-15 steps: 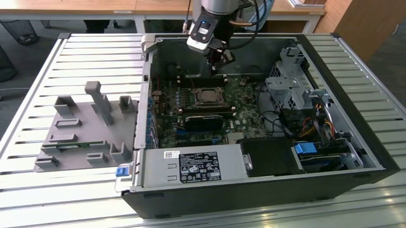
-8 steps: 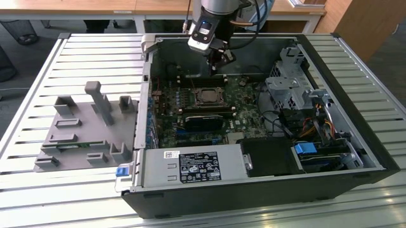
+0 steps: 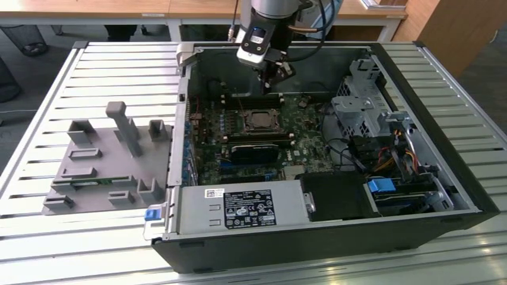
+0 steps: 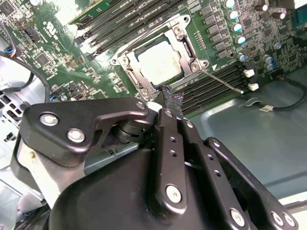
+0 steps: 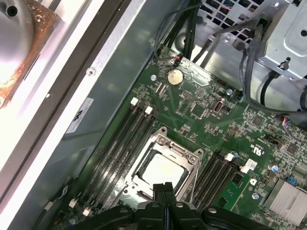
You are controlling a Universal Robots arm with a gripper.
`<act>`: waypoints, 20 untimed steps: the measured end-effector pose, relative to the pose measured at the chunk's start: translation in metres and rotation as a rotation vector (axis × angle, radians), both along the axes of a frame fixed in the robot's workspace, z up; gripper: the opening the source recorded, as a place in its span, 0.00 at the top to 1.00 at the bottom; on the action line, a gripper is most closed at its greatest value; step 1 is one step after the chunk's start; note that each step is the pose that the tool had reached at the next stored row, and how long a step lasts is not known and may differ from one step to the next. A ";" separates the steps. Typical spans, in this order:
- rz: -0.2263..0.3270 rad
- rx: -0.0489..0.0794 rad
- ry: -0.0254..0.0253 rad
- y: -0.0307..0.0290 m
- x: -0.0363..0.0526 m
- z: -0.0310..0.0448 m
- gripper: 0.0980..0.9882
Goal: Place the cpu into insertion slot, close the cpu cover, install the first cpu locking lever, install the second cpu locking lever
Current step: 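Install the first cpu locking lever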
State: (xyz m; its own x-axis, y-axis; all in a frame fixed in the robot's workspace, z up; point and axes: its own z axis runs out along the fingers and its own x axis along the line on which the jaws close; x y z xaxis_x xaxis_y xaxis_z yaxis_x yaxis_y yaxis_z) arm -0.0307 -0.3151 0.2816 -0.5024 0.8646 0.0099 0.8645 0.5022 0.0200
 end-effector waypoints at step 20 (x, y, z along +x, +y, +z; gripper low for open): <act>0.108 0.000 0.0000 0.0000 0.0000 0.0000 0.99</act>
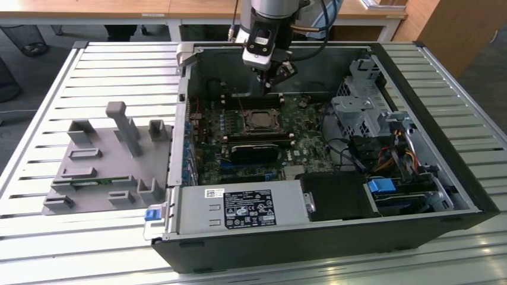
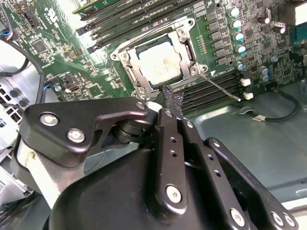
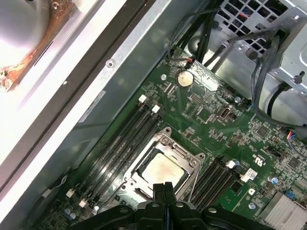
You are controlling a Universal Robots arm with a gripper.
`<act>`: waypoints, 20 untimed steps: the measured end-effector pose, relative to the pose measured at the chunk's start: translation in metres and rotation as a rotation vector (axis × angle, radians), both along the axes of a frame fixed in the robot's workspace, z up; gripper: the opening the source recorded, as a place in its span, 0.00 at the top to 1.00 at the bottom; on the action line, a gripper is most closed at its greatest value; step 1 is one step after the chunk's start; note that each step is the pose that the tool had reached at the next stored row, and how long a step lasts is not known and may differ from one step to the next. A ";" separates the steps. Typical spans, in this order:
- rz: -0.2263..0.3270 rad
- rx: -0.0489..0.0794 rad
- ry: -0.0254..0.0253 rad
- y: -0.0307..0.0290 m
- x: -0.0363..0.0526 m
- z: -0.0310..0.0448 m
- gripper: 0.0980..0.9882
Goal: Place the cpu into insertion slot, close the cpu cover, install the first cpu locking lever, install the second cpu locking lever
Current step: 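Install the first cpu locking lever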
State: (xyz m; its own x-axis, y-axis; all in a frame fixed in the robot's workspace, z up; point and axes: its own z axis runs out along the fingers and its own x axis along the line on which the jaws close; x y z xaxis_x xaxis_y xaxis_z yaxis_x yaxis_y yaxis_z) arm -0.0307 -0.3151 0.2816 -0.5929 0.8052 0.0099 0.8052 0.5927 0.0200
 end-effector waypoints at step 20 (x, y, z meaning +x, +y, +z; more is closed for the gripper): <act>0.098 0.000 0.0000 0.0000 0.0000 0.0000 0.99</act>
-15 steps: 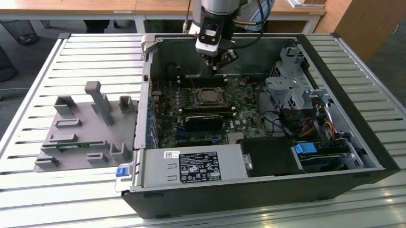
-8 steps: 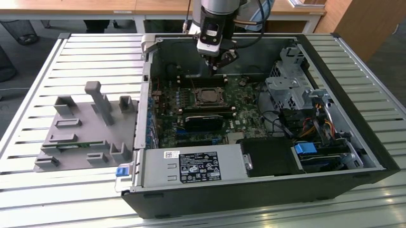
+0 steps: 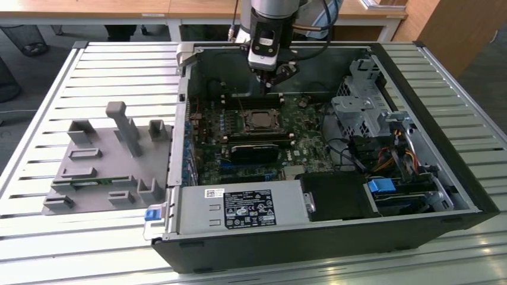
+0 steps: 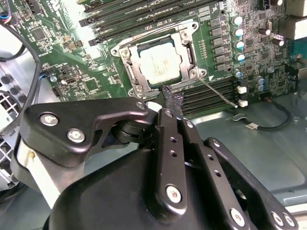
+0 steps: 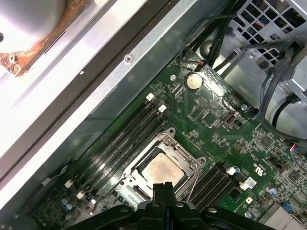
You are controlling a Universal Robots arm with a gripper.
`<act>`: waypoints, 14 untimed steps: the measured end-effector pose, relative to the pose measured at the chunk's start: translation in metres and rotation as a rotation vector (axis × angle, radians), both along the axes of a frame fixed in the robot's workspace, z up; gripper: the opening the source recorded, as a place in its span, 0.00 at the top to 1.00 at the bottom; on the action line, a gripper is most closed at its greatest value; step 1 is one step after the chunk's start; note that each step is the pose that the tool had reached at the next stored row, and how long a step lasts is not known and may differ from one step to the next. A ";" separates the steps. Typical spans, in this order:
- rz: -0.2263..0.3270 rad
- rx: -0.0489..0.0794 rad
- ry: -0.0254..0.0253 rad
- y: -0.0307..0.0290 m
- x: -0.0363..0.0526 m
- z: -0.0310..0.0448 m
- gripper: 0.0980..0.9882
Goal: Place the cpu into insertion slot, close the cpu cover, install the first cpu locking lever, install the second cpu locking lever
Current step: 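Install the first cpu locking lever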
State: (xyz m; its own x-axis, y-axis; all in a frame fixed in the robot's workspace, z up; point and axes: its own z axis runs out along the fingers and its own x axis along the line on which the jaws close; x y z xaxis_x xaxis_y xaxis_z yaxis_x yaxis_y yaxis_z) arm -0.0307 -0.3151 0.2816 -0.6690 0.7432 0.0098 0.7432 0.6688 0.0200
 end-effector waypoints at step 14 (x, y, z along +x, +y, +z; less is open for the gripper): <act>0.061 0.000 0.0001 0.0000 0.0000 0.0000 0.99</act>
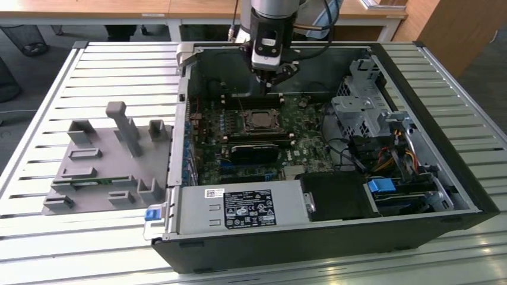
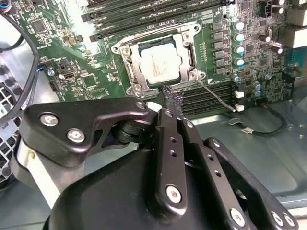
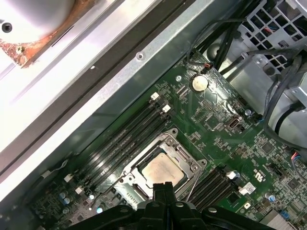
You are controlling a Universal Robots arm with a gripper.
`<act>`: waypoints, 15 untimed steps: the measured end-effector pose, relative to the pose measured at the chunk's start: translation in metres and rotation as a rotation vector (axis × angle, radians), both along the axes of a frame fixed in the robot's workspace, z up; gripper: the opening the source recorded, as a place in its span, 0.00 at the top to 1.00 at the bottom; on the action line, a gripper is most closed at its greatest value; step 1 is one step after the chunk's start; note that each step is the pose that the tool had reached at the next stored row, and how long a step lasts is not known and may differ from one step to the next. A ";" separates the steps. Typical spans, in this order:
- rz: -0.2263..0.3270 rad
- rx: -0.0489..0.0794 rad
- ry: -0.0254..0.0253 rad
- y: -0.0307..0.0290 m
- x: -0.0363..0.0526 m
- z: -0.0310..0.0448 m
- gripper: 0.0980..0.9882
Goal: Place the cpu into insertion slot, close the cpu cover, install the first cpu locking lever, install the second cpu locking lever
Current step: 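Install the first cpu locking lever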
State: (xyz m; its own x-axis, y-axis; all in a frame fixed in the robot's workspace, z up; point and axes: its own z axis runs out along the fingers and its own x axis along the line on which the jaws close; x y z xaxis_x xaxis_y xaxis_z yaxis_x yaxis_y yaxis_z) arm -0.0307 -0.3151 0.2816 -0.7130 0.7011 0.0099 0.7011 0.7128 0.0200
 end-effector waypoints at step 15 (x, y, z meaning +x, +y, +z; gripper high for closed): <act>0.062 0.000 0.0000 0.0000 0.0000 0.0000 0.99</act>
State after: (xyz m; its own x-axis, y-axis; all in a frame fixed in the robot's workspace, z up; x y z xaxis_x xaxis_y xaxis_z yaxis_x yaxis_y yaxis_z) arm -0.0307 -0.3151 0.2816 -0.7550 0.6556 0.0098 0.6557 0.7548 0.0200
